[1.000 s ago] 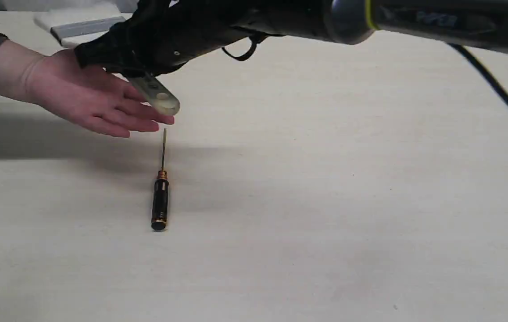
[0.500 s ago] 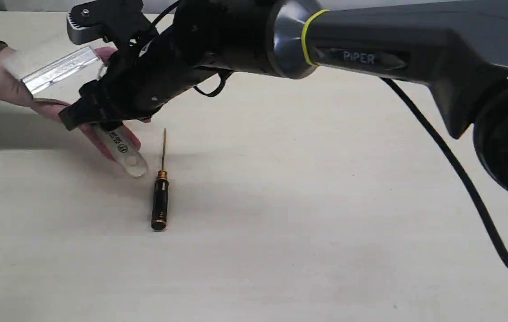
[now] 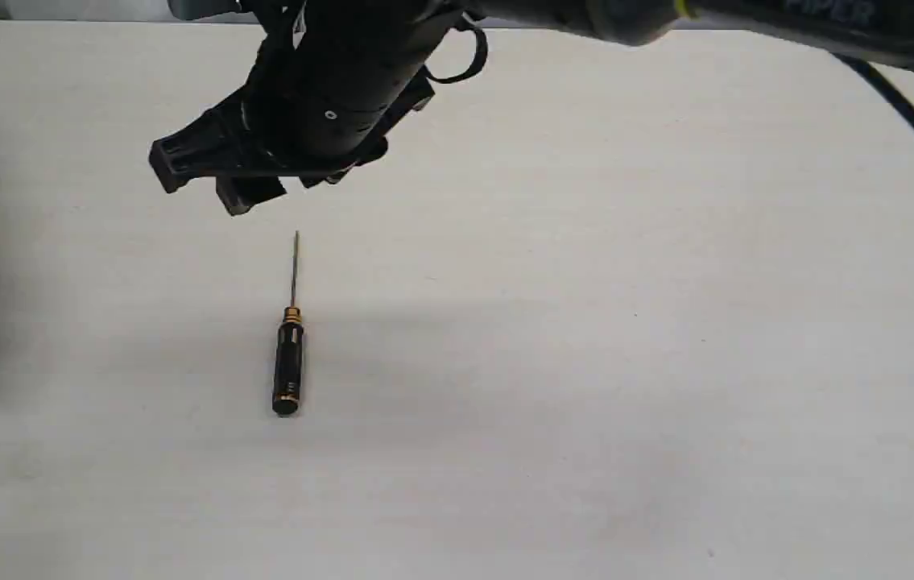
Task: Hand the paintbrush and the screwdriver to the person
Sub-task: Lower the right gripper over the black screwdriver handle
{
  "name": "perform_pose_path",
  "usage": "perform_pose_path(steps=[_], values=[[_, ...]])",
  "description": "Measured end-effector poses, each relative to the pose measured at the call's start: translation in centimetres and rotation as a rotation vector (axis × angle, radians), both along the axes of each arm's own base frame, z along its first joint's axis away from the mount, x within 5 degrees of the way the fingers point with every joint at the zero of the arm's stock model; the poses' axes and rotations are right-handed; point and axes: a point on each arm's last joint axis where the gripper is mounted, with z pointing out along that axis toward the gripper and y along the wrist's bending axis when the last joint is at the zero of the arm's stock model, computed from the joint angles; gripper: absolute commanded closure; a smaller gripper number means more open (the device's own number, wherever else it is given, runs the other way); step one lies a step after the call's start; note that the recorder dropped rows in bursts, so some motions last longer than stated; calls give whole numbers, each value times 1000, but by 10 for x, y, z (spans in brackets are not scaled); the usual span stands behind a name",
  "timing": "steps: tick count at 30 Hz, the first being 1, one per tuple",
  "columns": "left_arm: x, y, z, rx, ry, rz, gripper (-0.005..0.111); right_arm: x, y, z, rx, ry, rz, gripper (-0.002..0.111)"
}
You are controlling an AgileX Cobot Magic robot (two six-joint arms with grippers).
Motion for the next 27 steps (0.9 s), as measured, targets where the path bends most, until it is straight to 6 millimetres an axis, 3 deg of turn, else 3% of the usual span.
perform_pose_path(steps=[8, 15, 27], values=[[0, 0, 0, 0, 0, 0, 107, -12, 0, -5, -67, 96, -29, 54], [0, 0, 0, 0, 0, 0, 107, -10, 9, -31, -98, 119, -66, 67], [0, 0, 0, 0, 0, 0, 107, -2, 17, -82, -163, 171, -73, 64]])
